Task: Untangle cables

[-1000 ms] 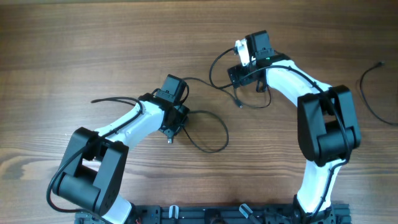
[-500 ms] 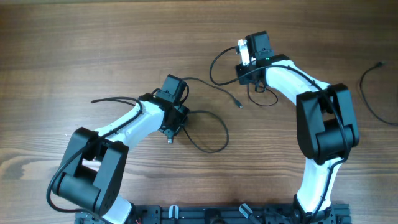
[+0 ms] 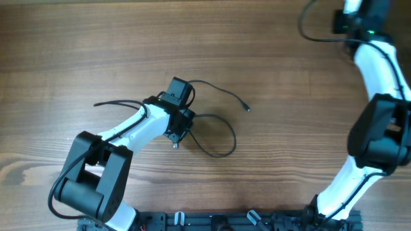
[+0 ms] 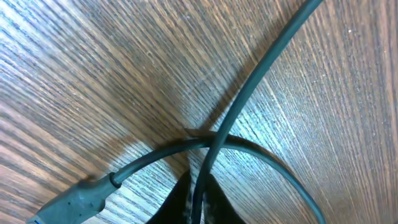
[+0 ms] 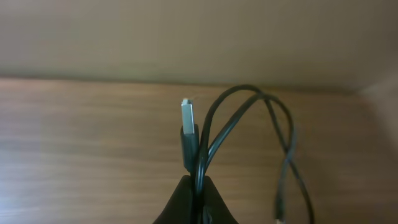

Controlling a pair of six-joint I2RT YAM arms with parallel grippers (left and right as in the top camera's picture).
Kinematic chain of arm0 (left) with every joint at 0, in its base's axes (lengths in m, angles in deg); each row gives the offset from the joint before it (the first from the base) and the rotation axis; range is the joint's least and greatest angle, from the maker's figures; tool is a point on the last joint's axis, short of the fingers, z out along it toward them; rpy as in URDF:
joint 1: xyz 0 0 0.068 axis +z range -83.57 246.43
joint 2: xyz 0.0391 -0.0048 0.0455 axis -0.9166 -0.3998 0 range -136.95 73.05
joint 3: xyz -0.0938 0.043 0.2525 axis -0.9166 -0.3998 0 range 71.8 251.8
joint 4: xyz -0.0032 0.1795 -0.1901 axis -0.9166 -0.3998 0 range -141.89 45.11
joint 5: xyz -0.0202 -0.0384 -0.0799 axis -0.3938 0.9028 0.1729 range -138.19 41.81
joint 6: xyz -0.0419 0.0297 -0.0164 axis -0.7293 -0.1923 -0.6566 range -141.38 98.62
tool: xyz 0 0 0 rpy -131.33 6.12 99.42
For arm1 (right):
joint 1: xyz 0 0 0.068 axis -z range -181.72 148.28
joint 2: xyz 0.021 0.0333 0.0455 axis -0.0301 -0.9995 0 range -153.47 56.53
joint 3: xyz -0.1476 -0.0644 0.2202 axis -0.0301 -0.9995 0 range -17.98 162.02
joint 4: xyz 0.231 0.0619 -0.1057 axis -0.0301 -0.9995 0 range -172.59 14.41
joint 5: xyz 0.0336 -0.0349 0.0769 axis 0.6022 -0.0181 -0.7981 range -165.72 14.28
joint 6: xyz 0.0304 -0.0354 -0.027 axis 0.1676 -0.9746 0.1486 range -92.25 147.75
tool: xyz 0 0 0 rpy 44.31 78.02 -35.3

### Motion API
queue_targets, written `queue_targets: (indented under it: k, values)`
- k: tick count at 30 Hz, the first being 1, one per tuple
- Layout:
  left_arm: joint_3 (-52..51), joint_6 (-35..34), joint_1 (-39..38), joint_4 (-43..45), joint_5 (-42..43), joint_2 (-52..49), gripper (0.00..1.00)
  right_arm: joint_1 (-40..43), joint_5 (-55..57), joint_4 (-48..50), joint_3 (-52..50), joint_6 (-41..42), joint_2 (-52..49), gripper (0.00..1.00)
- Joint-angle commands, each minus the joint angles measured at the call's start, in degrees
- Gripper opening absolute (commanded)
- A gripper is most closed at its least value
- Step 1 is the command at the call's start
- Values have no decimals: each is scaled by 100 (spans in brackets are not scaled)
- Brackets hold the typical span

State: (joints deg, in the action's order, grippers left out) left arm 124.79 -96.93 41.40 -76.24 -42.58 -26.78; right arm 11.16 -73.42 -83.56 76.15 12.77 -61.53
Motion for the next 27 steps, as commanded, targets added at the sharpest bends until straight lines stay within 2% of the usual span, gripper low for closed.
queue_targets:
  k: [1,6,10,12,13,14,15,16,18,20,22,24,27]
  values:
    - [-133,7,0,-59,-245,-133,4,444,17,811,63,-369,-385,4]
    - [-133,7,0,-59,-223,-133,4,575,26,1788,68,-420,-1008,4]
    - [-133,7,0,-50,-203,-133,4,566,22,2205,76,-404,-1453,4]
    - [-133,7,0,-55,-177,-133,4,568,22,2302,76,-140,-1545,4]
    - [-133,7,0,-52,-155,-133,4,575,24,2317,76,105,-1563,15]
    - [-133,7,0,-55,-116,-133,4,586,24,2299,76,332,-1567,45]
    - [-133,7,0,-57,-114,-133,4,595,22,2245,76,483,-1567,82]
    - [-133,7,0,-55,-118,-133,4,595,24,2083,87,485,-1541,100]
    - [-133,7,2,-31,-122,-133,4,595,24,1816,122,656,-1453,100]
    - [-133,7,2,-15,-118,-133,4,595,-11,1504,131,1215,-1250,100]
    - [-133,9,2,68,46,-131,4,588,-544,1097,131,1613,-953,100]
    - [-133,221,0,658,428,-131,4,566,-1322,723,129,1998,-603,100]
    - [-133,601,-70,2358,1005,-131,4,487,-2367,236,129,2623,-94,100]
